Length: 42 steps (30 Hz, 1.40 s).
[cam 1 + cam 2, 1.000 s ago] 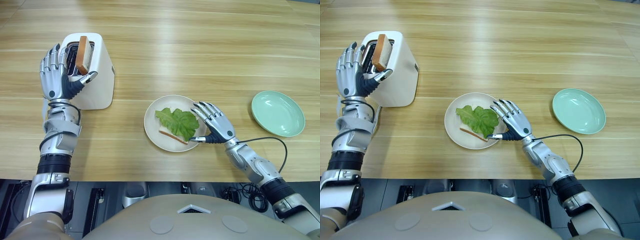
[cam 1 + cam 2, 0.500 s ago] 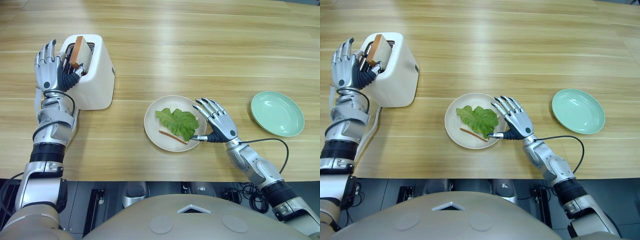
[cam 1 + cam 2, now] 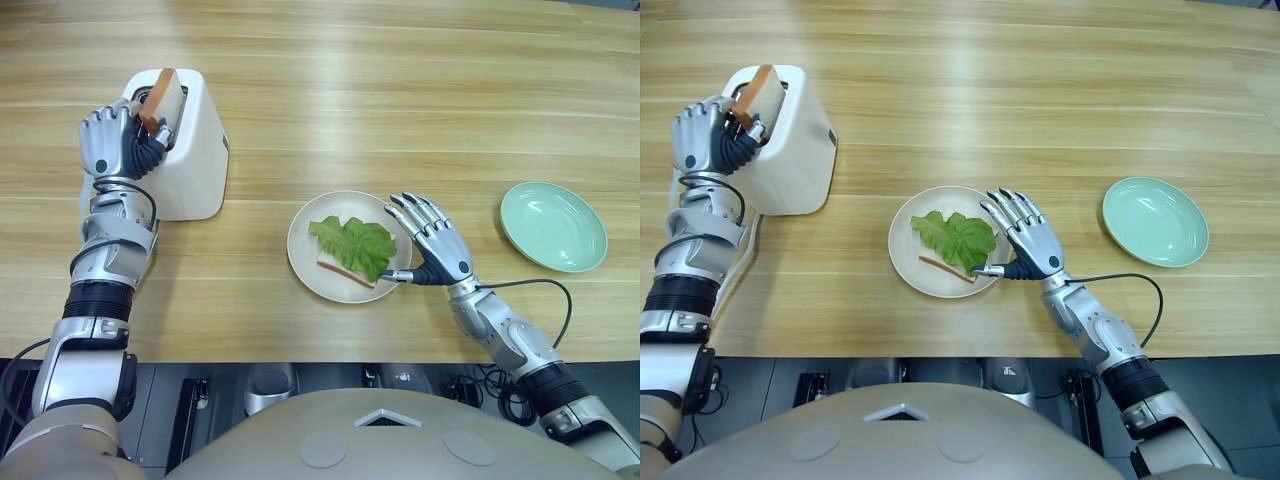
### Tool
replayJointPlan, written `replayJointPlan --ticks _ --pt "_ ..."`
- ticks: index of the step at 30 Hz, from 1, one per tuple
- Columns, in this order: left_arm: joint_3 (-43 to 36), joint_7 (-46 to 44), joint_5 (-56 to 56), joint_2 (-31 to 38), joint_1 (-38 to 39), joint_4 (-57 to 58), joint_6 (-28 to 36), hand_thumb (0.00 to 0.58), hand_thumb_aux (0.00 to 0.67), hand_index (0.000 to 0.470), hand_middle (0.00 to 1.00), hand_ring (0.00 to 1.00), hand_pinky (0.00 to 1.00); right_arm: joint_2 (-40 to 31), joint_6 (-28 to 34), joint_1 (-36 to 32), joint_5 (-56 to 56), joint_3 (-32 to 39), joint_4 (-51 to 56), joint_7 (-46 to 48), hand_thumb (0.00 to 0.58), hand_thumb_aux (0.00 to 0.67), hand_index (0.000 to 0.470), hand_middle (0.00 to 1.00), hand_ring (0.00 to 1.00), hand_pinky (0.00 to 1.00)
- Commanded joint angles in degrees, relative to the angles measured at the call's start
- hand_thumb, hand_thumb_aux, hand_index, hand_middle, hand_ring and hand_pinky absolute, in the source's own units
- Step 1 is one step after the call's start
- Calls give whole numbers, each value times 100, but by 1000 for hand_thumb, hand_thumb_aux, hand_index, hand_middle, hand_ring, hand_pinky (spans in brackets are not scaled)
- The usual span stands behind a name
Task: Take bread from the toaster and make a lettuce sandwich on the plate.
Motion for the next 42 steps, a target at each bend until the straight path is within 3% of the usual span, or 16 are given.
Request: replayJointPlan --ticks 1,9,11,16,19,24,35,42 --pt "427 625 -278 -46 -96 -206 -315 580 670 460 1000 1000 1000 25 -34 10 18 -69 60 -149 0 0 0 0 0 0" --pt "1038 1969 -149 -294 232 -1491 -1065 580 670 460 1000 1000 1000 161 60 -85 -35 -84 97 -444 0 0 0 0 0 0" --pt "1037 1917 -298 -438 464 -2182 -1538 580 670 460 1000 1000 1000 180 120 -99 6 -209 71 -585 0 0 0 0 0 0" --pt "-121 -327 -2274 -944 666 -2764 -2621 580 670 460 1000 1000 1000 156 313 -115 112 -645 -36 -825 0 0 0 0 0 0" --pt "-746 -1440 -2939 -1273 835 -2524 -2780 580 670 460 1000 1000 1000 105 269 -109 125 -788 -216 -842 0 0 0 0 0 0" --pt "-1082 -2631 -3720 -1929 1028 -1873 -2656 580 670 460 1000 1000 1000 -142 -139 -4 146 -827 -647 -782 0 0 0 0 0 0" --pt "-1199 -3900 -3936 -3073 687 160 -2674 580 670 460 1000 1000 1000 -373 -1274 81 617 -559 -1030 156 0 0 0 0 0 0" --pt "-1180 -3999 -3832 -3606 854 330 -2633 580 670 460 1000 1000 1000 -201 -1569 -4 626 -205 -714 768 0 0 0 0 0 0"
